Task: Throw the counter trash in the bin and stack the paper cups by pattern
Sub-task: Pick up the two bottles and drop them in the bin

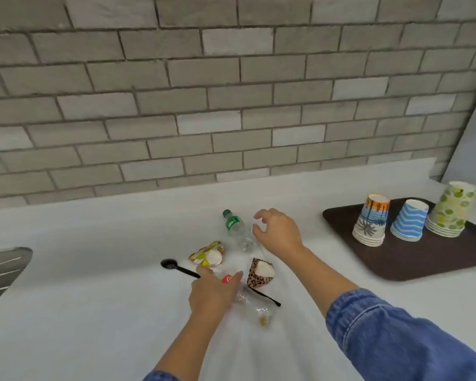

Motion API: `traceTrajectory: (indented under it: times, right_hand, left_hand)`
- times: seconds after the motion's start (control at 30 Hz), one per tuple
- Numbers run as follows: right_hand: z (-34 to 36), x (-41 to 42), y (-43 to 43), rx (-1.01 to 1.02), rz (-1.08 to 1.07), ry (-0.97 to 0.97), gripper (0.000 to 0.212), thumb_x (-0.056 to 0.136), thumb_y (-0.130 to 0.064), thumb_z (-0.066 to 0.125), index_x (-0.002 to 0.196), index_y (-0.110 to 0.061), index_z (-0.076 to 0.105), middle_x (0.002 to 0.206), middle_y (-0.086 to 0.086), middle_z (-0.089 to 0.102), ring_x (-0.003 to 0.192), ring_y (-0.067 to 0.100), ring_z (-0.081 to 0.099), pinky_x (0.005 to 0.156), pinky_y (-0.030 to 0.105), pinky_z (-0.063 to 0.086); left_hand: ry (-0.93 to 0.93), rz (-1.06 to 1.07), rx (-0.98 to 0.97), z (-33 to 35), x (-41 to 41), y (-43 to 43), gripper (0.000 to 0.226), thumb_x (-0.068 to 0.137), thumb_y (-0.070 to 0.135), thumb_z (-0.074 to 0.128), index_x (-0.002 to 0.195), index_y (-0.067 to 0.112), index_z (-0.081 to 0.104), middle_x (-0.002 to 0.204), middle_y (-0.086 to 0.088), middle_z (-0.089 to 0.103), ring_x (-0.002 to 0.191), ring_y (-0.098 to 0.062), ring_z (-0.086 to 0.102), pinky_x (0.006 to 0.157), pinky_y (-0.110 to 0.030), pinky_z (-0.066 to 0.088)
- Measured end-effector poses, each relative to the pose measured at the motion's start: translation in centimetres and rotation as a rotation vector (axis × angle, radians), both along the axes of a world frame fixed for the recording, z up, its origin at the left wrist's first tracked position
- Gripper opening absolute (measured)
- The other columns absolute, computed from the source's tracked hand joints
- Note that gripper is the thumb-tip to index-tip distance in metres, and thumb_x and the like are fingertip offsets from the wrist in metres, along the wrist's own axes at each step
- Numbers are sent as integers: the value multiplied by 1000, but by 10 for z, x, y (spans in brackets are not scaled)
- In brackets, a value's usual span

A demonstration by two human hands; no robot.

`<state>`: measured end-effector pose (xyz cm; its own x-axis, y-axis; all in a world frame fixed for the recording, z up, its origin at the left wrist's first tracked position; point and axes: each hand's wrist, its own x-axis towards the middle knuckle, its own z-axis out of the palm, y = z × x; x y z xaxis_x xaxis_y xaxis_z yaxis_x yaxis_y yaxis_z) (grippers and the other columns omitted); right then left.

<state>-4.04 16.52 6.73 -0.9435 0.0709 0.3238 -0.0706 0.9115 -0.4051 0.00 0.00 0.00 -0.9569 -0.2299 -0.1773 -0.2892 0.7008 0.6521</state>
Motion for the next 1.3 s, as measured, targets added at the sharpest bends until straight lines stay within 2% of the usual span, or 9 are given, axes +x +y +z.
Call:
traceTrajectory:
  times: [0.33,0.43,0.57,0.73,0.87,0.97,1.07,1.17,1.3]
  right_hand:
    - [-36,-60,-8,-102,-44,-262,53,90,-38,53,132,-6,46,129,16,52,114,31,54,89,37,48]
    - [-42,-84,-15,-20,-26,-316,51,91,-38,49,128,-2,45,126,18,50,112,33,53,85,35,45]
    - [-58,-106,-26,70,-7,-376,60,90,-44,52,130,-1,42,126,17,49,114,33,52,88,35,44]
    - [-84,-123,-27,23,-67,-389,57,82,-42,60,124,-4,50,121,16,57,107,31,58,80,33,46]
    - [-74,-106,-23,-229,-84,-212,52,79,-43,59,114,-5,56,110,14,62,98,31,61,69,27,40]
    - [-48,-60,-33,-646,31,-131,54,75,-39,62,122,-12,56,88,-1,63,85,19,62,66,25,43]
    - [-26,3,-60,-1100,170,-276,55,82,-25,66,133,-14,50,91,-2,63,75,15,61,57,26,48]
    - [-24,72,-91,-1433,347,-448,21,78,-19,63,98,-14,62,79,0,65,69,21,58,48,23,41]
    - [-45,165,-141,-1547,479,-685,43,72,-22,64,115,-15,59,94,2,63,78,19,63,55,21,48]
  left_hand:
    - [-114,99,391,7,-26,3,70,70,40,75,113,9,30,86,-7,60,69,-25,66,61,-35,59]
    - [-40,140,514,21,-28,-11,81,62,35,81,121,8,32,97,-11,60,78,-27,65,56,-34,56]
    - [41,114,562,44,-19,-30,101,75,27,78,149,18,9,103,2,52,85,-23,65,66,-33,55]
    - [191,145,638,61,0,-52,49,72,18,78,112,19,49,92,4,61,80,-14,63,83,-40,55]
    - [297,155,732,62,21,-74,45,67,20,72,106,25,50,99,0,64,88,-15,66,73,-29,55]
    - [368,176,761,57,41,-91,48,66,19,68,109,23,49,94,6,62,87,-13,63,76,-29,53]
    - [405,192,771,51,65,-108,59,67,16,64,123,14,46,100,1,61,92,-15,63,79,-29,52]
    - [404,170,789,41,96,-132,65,65,18,67,126,12,44,107,-9,59,104,-32,63,89,-42,53]
    - [413,137,796,23,147,-179,55,66,36,67,117,29,47,111,-6,60,104,-34,63,85,-45,54]
